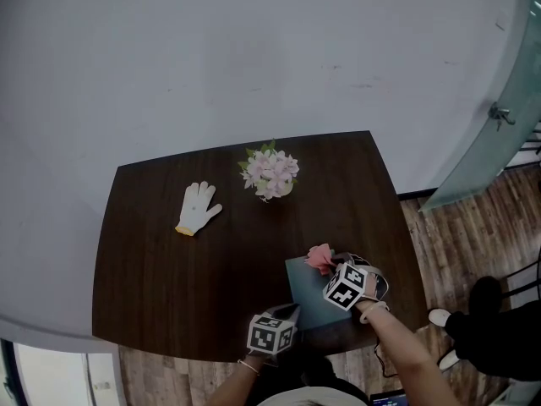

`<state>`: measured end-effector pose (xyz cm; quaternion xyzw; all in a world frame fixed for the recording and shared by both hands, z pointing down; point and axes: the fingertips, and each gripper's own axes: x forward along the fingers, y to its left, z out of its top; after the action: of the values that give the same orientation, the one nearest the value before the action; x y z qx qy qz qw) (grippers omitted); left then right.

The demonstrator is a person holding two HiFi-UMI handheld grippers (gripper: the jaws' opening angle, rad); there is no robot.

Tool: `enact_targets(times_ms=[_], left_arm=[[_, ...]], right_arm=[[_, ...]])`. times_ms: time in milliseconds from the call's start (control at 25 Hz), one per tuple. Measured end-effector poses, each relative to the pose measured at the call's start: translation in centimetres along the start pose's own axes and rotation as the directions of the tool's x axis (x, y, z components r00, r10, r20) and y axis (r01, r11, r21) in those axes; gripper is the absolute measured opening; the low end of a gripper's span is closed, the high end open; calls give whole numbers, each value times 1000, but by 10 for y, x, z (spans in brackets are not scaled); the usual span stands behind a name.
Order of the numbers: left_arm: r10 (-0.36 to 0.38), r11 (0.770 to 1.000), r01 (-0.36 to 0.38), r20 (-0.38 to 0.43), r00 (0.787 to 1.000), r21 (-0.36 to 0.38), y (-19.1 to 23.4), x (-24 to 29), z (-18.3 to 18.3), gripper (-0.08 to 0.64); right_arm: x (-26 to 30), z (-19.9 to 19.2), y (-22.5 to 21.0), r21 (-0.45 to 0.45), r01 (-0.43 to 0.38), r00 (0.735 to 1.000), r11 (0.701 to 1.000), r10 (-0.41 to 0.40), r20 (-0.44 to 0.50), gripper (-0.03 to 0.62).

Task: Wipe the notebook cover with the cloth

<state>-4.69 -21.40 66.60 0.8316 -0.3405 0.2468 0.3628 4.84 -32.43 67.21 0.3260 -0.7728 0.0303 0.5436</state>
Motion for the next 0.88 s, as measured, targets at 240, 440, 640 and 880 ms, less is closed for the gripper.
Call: enact_targets(times_ms=[240, 440, 640, 880], left_arm=[[-1, 1000, 1, 10, 1000, 12, -2, -1, 1, 20], [-4, 1000, 4, 13, 1000, 10, -2, -1, 1, 20], [-9, 1000, 9, 23, 1000, 10, -3, -1, 0, 19], [-16, 1000, 17, 31, 999, -25, -1, -3, 0, 18]], right_arm=[[-4, -17, -13, 22, 44, 999, 999, -43, -32, 46], [-7, -33, -20, 57, 71, 996, 996, -68, -52, 46], [-21, -34, -28, 137, 103, 995, 985, -104, 2, 47], [-45, -18, -21, 219, 98, 988, 971, -122, 98, 48]])
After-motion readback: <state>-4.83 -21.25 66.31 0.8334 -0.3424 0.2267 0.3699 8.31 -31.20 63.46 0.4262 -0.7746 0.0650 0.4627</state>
